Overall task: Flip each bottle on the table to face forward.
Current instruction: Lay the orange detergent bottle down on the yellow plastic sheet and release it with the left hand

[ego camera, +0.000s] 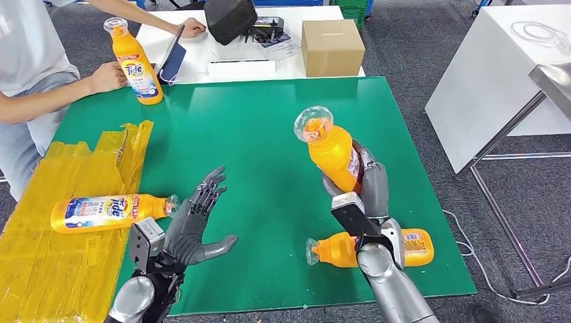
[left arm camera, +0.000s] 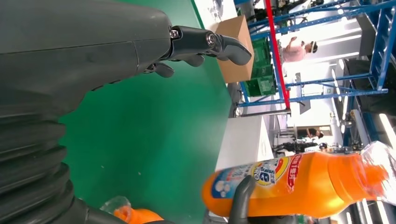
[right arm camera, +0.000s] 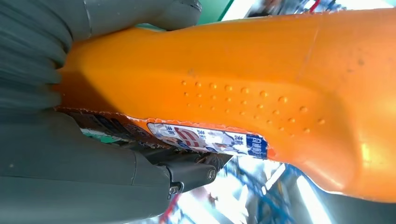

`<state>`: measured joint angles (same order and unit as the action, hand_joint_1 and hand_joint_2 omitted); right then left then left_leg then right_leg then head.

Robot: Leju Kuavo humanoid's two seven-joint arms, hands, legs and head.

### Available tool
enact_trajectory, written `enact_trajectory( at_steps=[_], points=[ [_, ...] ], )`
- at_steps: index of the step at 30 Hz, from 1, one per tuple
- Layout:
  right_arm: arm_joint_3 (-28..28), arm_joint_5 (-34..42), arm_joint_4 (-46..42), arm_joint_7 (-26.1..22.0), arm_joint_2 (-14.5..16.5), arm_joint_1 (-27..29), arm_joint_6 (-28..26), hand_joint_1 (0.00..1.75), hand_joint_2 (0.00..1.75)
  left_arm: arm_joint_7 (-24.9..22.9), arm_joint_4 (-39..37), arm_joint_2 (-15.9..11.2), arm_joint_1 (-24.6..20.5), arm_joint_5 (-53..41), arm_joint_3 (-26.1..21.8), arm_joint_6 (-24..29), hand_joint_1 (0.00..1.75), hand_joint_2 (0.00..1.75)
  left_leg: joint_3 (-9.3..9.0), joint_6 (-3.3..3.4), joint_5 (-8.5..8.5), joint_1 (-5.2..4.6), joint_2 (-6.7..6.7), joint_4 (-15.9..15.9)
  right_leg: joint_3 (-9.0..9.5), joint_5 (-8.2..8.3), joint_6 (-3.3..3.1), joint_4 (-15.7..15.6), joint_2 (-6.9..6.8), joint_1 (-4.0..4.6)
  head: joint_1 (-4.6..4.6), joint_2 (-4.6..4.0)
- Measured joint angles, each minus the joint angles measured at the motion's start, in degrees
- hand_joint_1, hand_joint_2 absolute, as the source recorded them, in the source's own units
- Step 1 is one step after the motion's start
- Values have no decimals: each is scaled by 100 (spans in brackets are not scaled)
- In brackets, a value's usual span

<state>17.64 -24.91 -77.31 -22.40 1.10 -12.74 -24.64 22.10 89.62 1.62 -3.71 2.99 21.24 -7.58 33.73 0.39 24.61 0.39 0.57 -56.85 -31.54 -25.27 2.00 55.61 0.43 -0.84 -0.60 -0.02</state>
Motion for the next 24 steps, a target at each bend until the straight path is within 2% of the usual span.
enact_trajectory(
  at_steps=[4, 9, 18, 24],
  points=[
    [0, 1065, -68, -182, 151, 91, 838, 175, 175, -23, -68, -17, -127, 35, 134, 38, 0, 175, 1, 0, 0, 1, 1, 1, 0, -1, -1, 0, 0, 2, 1, 0],
    [48, 1578, -6, -260, 337, 111, 1498, 174, 175, -39, -99, -32, -231, 233, 274, -21, 0, 175, 2, 0, 0, 2, -1, 1, 0, -1, -1, 0, 0, 2, 1, 0],
    [436, 1867, 327, -221, 635, 66, 2065, 175, 175, -37, -156, -39, -378, 223, 422, 97, 0, 175, 2, 0, 0, 2, -1, 1, 0, -1, -1, 1, 0, 2, 1, 0],
    [858, 1855, 629, -187, 804, -11, 2157, 175, 175, -29, -172, -38, -468, 169, 551, 210, 0, 175, 3, -1, 0, 2, 0, 1, -1, -1, -1, 1, 0, 2, 1, 0]
  ],
)
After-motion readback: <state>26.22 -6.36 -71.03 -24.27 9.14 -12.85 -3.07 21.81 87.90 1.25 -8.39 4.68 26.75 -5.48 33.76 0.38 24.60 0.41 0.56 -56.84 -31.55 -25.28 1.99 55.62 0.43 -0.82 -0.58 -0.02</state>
